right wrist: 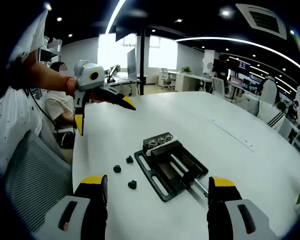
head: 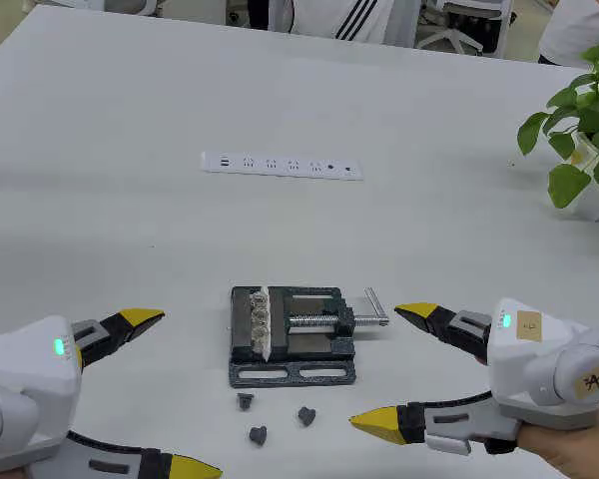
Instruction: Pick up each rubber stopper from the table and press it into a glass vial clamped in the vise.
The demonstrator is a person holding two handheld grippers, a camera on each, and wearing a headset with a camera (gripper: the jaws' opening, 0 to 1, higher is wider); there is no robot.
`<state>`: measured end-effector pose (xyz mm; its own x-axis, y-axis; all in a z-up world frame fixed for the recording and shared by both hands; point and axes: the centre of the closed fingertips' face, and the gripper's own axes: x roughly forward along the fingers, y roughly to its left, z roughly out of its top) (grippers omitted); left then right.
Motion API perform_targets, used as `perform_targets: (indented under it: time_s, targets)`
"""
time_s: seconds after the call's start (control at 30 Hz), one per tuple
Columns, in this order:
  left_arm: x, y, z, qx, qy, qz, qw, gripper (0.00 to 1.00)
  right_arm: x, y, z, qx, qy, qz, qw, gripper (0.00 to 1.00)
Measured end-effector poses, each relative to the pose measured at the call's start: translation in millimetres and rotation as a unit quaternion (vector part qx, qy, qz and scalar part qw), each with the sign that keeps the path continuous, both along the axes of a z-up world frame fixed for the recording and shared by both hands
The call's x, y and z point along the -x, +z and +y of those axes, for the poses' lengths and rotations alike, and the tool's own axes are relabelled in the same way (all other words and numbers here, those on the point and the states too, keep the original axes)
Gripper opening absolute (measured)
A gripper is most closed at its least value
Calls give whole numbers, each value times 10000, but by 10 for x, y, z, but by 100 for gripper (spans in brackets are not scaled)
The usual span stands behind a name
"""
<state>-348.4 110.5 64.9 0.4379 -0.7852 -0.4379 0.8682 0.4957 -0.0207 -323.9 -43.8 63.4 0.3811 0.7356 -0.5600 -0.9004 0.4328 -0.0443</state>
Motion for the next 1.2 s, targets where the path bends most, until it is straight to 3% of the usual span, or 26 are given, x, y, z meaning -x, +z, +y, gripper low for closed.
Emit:
perform_targets:
  time_s: [1.2]
  targets:
    - [95, -66, -62, -243, -312, 28, 9992, 95, 1, -10, -35, -49, -19, -5, 10000, 79]
